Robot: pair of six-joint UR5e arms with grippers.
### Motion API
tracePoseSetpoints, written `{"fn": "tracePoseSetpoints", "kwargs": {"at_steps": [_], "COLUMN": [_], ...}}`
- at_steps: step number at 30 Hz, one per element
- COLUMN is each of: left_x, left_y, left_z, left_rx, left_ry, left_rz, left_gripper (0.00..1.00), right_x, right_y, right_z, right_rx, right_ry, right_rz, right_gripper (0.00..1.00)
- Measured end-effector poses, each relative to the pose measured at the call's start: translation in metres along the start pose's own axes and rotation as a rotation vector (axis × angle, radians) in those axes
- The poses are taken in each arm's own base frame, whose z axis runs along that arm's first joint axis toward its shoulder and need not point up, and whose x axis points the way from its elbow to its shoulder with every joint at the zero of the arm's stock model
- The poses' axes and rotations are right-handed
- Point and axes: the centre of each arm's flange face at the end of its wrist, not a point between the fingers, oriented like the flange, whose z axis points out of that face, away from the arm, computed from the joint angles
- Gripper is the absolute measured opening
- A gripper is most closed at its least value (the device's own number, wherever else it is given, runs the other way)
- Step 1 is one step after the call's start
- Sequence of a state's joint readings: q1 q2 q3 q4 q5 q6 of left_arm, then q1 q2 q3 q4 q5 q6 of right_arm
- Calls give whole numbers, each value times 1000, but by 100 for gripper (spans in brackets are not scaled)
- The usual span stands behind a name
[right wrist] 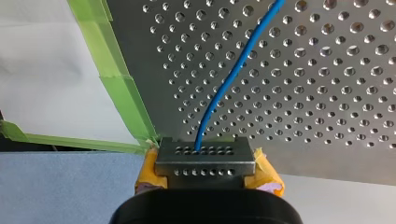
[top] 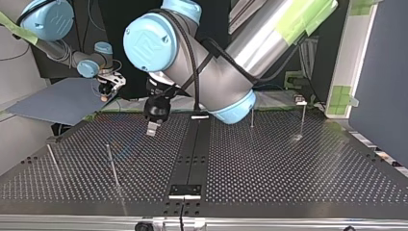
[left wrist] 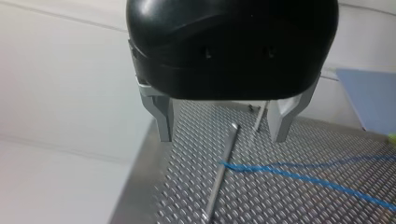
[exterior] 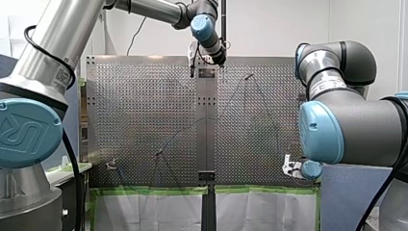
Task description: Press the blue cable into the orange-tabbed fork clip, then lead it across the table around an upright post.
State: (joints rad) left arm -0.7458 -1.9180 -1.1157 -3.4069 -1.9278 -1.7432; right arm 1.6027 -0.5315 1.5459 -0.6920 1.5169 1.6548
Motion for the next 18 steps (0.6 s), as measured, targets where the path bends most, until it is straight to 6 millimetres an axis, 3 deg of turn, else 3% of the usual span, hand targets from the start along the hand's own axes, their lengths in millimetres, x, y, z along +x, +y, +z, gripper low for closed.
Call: {"fn": "tracePoseSetpoints", "kwargs": {"at_steps": [18], "left_x": [-23], "left_y": [4], "left_z": [-55], "left_rx": [131], "left_ry": [-138], "left_rz": [-186], "left_gripper": [100], "right_x": [0], "right_y": [1], "right_z": [0], "right_rx": [1], "right_ry": [-3], "right_rz": [-2], "right_gripper": [0]}}
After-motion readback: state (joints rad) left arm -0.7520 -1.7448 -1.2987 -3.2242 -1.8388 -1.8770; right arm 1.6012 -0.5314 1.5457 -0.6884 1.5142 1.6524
